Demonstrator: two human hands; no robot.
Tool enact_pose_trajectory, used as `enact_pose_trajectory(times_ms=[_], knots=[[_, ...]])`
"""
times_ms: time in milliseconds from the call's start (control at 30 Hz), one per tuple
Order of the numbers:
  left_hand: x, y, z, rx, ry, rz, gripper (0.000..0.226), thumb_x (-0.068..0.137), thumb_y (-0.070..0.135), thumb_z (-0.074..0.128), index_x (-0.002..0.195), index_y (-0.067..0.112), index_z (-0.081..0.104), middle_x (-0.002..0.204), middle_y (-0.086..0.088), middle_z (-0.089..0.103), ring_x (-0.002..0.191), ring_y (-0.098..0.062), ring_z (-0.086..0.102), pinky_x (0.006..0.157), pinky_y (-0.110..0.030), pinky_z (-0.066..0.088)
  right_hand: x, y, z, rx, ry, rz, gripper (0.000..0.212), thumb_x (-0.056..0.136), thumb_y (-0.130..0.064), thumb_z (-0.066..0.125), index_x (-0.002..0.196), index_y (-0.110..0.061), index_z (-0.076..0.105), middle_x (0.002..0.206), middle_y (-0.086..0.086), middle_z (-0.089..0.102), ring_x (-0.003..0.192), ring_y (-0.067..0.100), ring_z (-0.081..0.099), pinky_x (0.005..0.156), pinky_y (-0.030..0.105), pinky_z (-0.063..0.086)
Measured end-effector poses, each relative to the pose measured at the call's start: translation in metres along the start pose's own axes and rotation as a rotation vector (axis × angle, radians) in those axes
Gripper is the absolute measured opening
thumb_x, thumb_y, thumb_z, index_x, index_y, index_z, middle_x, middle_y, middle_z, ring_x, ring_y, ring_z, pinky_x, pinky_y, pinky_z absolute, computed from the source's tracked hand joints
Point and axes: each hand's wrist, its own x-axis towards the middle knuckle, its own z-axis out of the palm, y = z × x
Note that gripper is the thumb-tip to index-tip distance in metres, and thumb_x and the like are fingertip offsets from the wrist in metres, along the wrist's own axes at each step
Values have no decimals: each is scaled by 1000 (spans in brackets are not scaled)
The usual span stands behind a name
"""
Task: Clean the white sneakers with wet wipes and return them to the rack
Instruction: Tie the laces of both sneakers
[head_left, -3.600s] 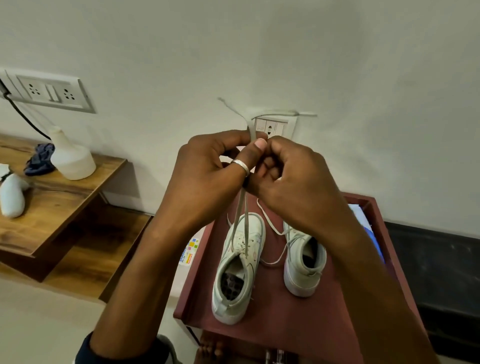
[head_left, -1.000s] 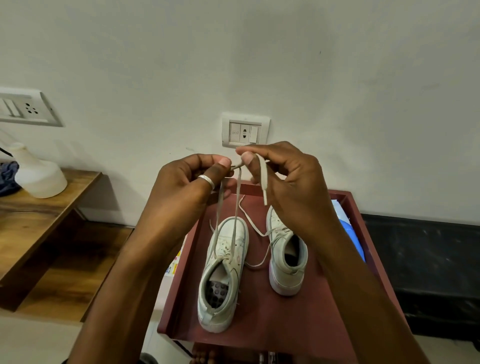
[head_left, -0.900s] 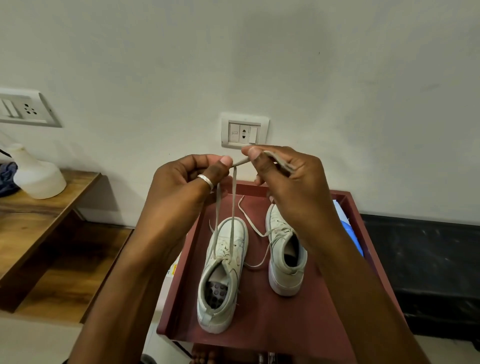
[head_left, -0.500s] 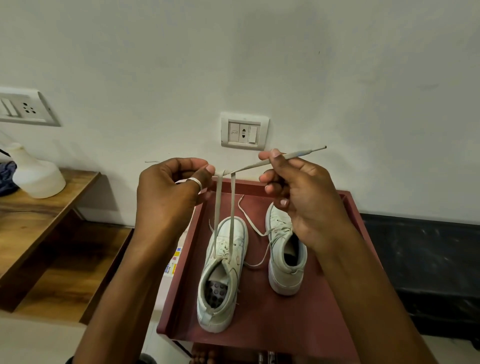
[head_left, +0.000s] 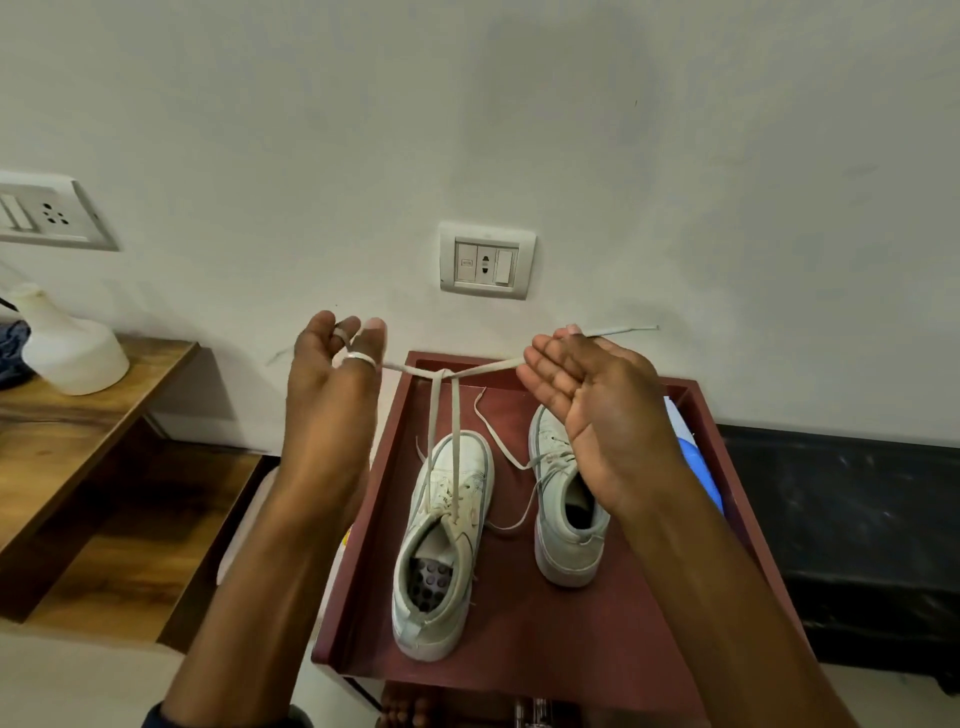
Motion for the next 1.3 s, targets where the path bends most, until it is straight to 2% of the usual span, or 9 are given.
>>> enact_pose_trajectory(times_ms=[100,233,333,400,467,633,833,1000,1300], knots=[[-3,-13,-1,569,-36,250,81,98,34,64,160,22,15,163,6,28,148,-11,30,112,-26,29,-5,11,2,-244,-1,-66,20,100,-13,53,118,-5,58,125,10,62,109,13,66,95,37,55],[-6,-28,-3,1038,-153,533,80,97,23,65,160,15,16,164,-4,23,145,-21,34,104,-25,35,-3,24,-8,-815,28,-290,54,98,-13,50,149,-18,34,141,-4,53,122,4,54,103,24,44],[-6,-37,-7,1277,-295,674,68,84,5,76,145,6,46,147,-17,47,133,-34,47,100,-49,52,-3,36,-18,-1306,29,-529,65,94,-5,50,153,-13,24,118,3,62,85,14,59,64,14,39],[-3,-43,-12,1335,-312,777,49,74,-4,80,121,4,66,123,-18,63,112,-36,59,90,-55,57,-4,46,-22,-1577,9,-609,71,91,-6,59,152,-11,23,125,14,60,87,23,63,63,18,42],[2,-41,-21,1352,-298,787,31,79,-3,74,108,6,73,111,-15,68,104,-36,65,103,-56,50,-1,50,-29,-1753,50,-690,64,87,-12,68,143,-8,38,126,15,61,89,30,68,65,30,51],[25,-42,-55,1428,-241,680,18,79,1,83,95,9,79,102,-11,72,117,-40,65,114,-54,36,4,33,-48,-1796,160,-989,17,77,-6,76,90,-12,66,64,2,64,52,25,57,50,28,41],[30,-40,-80,1429,-165,491,11,84,0,77,88,10,80,97,-8,72,103,-33,66,110,-52,39,13,27,-74,-2117,78,-714,16,65,-7,74,68,-20,65,52,-1,57,50,23,55,55,28,30],[30,-42,-107,1513,-85,219,20,85,4,71,87,22,81,89,-1,74,79,-19,65,70,-33,55,14,14,-98,-2192,74,-392,17,86,-22,52,84,-27,67,86,-2,67,74,18,58,63,27,44],[25,-48,-112,1558,202,70,12,88,13,73,97,15,81,80,-11,72,75,-31,65,76,-47,61,16,16,-113,-2119,133,-169,19,85,-21,54,92,-29,70,91,1,68,76,19,55,66,27,43]])
